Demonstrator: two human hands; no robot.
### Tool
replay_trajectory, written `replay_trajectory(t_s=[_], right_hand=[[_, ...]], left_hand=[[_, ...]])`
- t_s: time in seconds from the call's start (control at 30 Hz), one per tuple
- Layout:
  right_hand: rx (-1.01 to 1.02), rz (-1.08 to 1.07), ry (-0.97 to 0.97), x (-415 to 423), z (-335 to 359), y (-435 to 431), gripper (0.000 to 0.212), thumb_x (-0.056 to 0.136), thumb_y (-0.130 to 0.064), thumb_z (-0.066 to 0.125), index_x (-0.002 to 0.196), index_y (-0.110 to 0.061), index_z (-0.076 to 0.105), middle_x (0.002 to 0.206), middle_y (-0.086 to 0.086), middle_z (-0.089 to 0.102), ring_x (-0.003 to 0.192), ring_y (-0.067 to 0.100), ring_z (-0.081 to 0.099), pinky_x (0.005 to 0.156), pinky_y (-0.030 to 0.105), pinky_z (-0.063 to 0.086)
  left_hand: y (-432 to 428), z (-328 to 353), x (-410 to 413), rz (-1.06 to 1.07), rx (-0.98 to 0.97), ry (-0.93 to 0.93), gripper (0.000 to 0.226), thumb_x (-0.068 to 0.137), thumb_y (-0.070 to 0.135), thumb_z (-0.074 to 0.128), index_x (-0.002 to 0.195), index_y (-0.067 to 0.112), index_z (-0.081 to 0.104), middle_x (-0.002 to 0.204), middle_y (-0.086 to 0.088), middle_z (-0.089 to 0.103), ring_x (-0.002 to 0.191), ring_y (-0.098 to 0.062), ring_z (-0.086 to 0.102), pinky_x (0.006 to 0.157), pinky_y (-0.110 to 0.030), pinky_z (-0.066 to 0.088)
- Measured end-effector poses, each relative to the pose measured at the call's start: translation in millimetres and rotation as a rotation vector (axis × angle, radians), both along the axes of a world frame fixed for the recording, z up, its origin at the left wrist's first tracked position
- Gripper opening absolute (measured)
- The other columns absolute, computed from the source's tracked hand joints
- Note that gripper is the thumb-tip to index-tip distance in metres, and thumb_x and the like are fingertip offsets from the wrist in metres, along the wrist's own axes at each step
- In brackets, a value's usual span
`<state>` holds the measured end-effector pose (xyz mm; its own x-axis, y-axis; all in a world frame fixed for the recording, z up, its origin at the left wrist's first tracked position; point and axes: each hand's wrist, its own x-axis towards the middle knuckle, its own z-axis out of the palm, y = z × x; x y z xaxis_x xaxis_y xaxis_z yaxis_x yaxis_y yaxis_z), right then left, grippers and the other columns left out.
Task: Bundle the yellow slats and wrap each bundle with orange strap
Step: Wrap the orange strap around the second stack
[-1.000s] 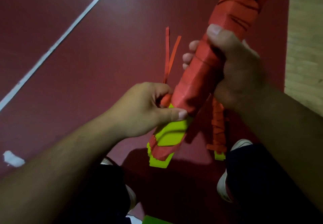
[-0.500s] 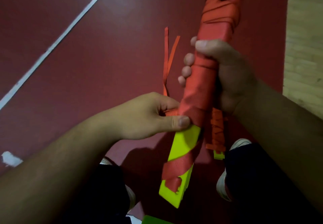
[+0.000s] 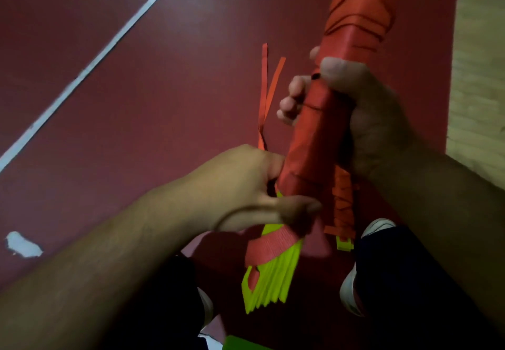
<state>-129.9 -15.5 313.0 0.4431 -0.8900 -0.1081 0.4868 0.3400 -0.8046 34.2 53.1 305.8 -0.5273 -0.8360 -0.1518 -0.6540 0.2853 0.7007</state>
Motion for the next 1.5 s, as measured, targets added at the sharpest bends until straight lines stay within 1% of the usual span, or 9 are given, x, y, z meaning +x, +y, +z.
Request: replay_trajectory(t_s=[0.17, 0.27, 0.43, 0.57, 0.73, 1.0, 1.23, 1.4, 1.5], right_hand=[[0.034, 0.048, -0.031, -4, 6, 0, 0.019, 0.084, -0.022, 0.059, 0.102, -0.020, 0.053, 0.070, 0.004, 0.060, 0.058, 0.019, 0.060, 0.064, 0.037, 0.055], [-0.009, -0.035, 0.103, -2, 0, -2, 0.006, 0.083, -0.017, 0.063, 0.087, -0.018, 0.058, 0.069, 0.007, 0.056, 0.056, 0.020, 0.056, 0.061, 0.038, 0.053], [-0.056, -0.190, 0.261, -1, -8, -5, 0.027, 0.081, -0.011, 0.072, 0.100, -0.011, 0.052, 0.071, 0.009, 0.059, 0.058, 0.023, 0.059, 0.065, 0.043, 0.055], [-0.086, -0.265, 0.357, 0, -12, -8, 0.038, 0.075, -0.017, 0.077, 0.103, -0.011, 0.053, 0.078, 0.010, 0.062, 0.059, 0.025, 0.063, 0.065, 0.044, 0.057], [-0.080, -0.328, 0.389, 3, -14, -9, 0.037, 0.072, -0.023, 0.081, 0.098, -0.018, 0.054, 0.080, 0.008, 0.063, 0.061, 0.025, 0.064, 0.063, 0.040, 0.056], [0.031, -0.105, 0.091, -6, 2, -9, 0.024, 0.080, -0.029, 0.062, 0.096, -0.013, 0.053, 0.081, 0.009, 0.066, 0.069, 0.025, 0.066, 0.076, 0.046, 0.057], [0.021, -0.167, 0.251, -4, 1, -7, 0.016, 0.080, -0.023, 0.069, 0.090, -0.013, 0.060, 0.074, 0.012, 0.067, 0.062, 0.027, 0.066, 0.072, 0.049, 0.056], [0.001, -0.186, 0.341, -2, 0, -2, 0.013, 0.087, -0.019, 0.070, 0.090, -0.012, 0.060, 0.072, 0.012, 0.067, 0.058, 0.025, 0.066, 0.061, 0.041, 0.056], [0.000, -0.180, 0.349, -1, -1, -1, 0.011, 0.089, -0.019, 0.068, 0.088, -0.012, 0.060, 0.072, 0.011, 0.067, 0.057, 0.024, 0.065, 0.058, 0.038, 0.055]], left_hand=[[-2, -1, 2, 0.004, 0.107, 0.140, 0.044, 0.084, 0.061, 0.058, 0.084, 0.017, 0.064, 0.071, -0.001, 0.065, 0.066, -0.017, 0.061, 0.061, -0.032, 0.049], [-4, -10, 7, 0.079, 0.116, 0.003, 0.051, 0.076, 0.076, 0.050, 0.086, 0.028, 0.063, 0.076, 0.005, 0.066, 0.070, -0.009, 0.062, 0.065, -0.034, 0.048], [-6, -16, 10, 0.149, 0.074, -0.266, 0.077, 0.073, 0.091, 0.040, 0.090, 0.020, 0.063, 0.075, 0.000, 0.065, 0.068, -0.015, 0.060, 0.065, -0.041, 0.049], [-2, -18, 4, 0.123, 0.126, -0.177, 0.054, 0.088, 0.065, 0.040, 0.091, 0.014, 0.059, 0.076, -0.003, 0.060, 0.070, -0.021, 0.056, 0.065, -0.039, 0.043], [-1, -21, -2, 0.148, 0.062, -0.135, 0.051, 0.081, 0.074, 0.051, 0.083, 0.023, 0.057, 0.070, 0.001, 0.060, 0.066, -0.014, 0.055, 0.061, -0.030, 0.041], [-4, -17, 8, 0.176, -0.016, 0.113, 0.039, 0.080, 0.057, 0.069, 0.075, 0.018, 0.064, 0.061, 0.001, 0.063, 0.056, -0.013, 0.060, 0.054, -0.034, 0.046], [-6, -21, 13, 0.103, -0.013, -0.018, 0.039, 0.085, 0.059, 0.065, 0.074, 0.022, 0.059, 0.059, 0.007, 0.053, 0.055, -0.006, 0.048, 0.052, -0.021, 0.035], [-3, -24, 18, 0.032, 0.367, 0.152, 0.038, 0.097, 0.039, 0.051, 0.084, 0.005, 0.062, 0.082, -0.016, 0.063, 0.076, -0.028, 0.059, 0.080, -0.046, 0.054], [-2, -22, 17, 0.035, 0.400, 0.149, 0.035, 0.096, 0.038, 0.050, 0.084, 0.008, 0.062, 0.079, -0.012, 0.060, 0.075, -0.028, 0.056, 0.083, -0.054, 0.052]])
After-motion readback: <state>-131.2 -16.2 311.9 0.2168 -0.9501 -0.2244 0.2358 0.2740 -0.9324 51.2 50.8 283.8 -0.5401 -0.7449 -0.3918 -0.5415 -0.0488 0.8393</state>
